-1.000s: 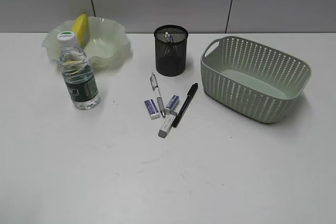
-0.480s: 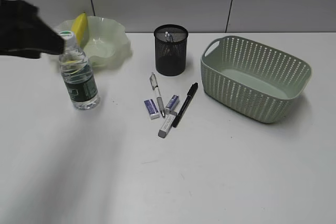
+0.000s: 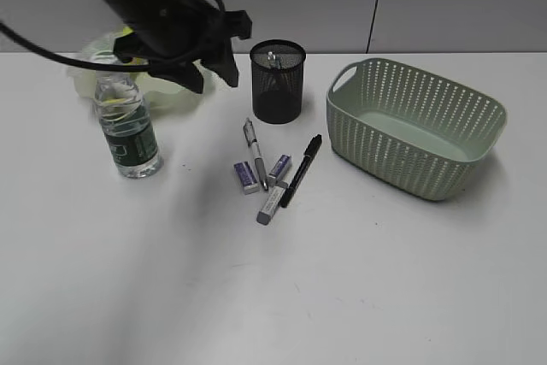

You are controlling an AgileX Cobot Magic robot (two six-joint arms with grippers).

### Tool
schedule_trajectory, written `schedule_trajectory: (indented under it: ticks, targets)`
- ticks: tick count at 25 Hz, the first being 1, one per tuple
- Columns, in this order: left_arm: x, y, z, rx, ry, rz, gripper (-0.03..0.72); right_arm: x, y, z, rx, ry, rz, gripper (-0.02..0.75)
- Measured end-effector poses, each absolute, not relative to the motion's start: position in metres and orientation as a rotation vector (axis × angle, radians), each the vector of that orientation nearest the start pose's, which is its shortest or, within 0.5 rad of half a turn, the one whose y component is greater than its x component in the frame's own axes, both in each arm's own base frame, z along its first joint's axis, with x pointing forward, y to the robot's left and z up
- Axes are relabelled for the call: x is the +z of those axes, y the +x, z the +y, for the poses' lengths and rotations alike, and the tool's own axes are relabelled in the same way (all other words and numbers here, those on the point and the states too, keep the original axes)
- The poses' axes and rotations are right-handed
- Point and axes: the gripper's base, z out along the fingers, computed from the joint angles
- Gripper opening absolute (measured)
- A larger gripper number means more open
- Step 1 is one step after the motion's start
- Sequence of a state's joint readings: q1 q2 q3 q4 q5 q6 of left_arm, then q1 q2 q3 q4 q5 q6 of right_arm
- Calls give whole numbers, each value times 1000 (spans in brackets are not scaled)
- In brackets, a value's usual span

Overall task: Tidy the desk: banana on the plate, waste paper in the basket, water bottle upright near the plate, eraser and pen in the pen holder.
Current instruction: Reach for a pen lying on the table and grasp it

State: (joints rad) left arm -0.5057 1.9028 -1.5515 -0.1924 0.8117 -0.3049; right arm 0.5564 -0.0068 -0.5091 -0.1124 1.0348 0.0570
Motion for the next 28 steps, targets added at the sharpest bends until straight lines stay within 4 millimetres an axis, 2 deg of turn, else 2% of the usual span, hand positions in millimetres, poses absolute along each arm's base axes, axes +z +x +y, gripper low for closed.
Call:
schedule_trajectory:
  ticks: [4, 7, 11, 16, 25, 28]
  targets:
    - [238, 393, -236, -383, 94, 2775, 382, 282, -1, -11, 260, -492, 1946, 458]
    - [214, 412, -244, -306, 45, 2835, 382, 282, -1, -11, 260, -492, 1946, 458]
    - [182, 429, -252, -248, 12, 2898, 382, 282, -1, -11, 260, -492, 1946, 458]
    - [157, 439, -262, -252, -24, 2917, 400, 282, -1, -11, 261, -492, 1946, 458]
    - [123, 438, -276, -272, -20, 2944, 403, 282, -1, -11, 261, -492, 1946, 458]
    - [123, 437, -278, -250, -1, 2934, 340, 282, -1, -11, 261, -492, 1946, 458]
